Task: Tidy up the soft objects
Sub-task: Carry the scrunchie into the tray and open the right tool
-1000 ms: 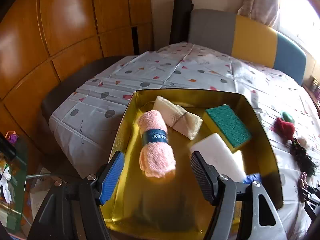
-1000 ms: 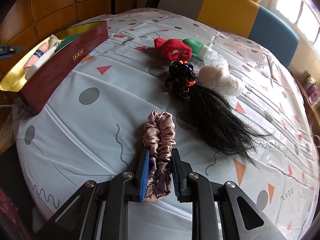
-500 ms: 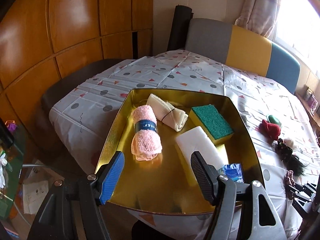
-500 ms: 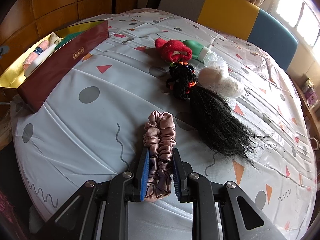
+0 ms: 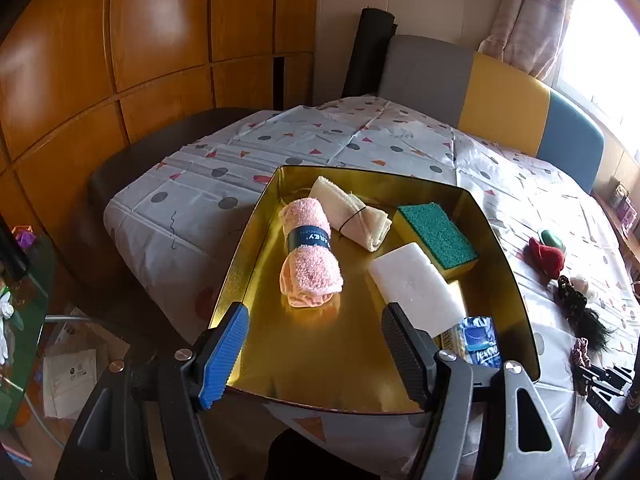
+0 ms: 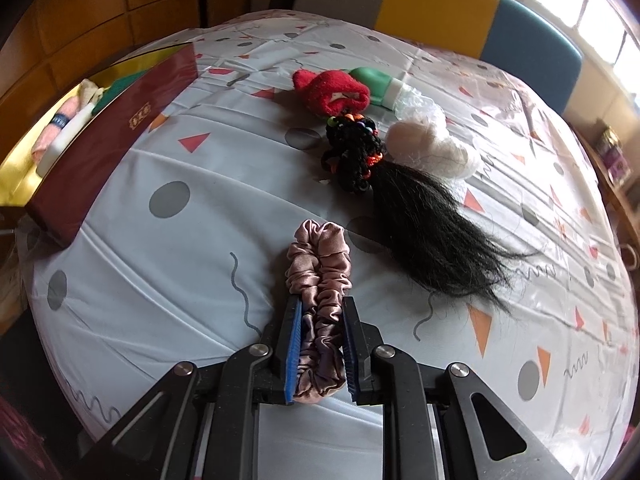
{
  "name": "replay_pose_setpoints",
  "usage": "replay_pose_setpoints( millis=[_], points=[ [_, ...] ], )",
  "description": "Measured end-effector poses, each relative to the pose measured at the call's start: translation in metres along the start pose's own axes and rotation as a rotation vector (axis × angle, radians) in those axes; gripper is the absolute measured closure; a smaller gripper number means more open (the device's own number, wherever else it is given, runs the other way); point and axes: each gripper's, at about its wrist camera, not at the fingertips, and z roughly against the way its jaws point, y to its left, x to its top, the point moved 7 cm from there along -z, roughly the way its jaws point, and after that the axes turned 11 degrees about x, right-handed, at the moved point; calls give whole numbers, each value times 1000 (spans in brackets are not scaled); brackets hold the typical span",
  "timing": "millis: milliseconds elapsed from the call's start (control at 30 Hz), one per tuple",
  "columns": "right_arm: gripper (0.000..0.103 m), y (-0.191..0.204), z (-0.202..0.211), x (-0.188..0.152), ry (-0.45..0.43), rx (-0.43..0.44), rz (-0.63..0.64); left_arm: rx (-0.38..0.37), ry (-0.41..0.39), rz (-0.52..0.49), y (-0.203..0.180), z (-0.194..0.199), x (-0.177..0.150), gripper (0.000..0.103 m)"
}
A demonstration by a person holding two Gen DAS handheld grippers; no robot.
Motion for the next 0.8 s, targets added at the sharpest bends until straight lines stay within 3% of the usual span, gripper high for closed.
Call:
replay_pose_setpoints(
  millis=[333,533,800],
  points=[
    [85,-1,0,2,22,-20,-83,4,9,16,17,-5,-4,33],
    [86,7,3,6,25,37,-117,12,9,33,27,-6,-5,33],
    [86,42,21,34,-51,96,-85,26,23,54,41,-11,-7,33]
  ],
)
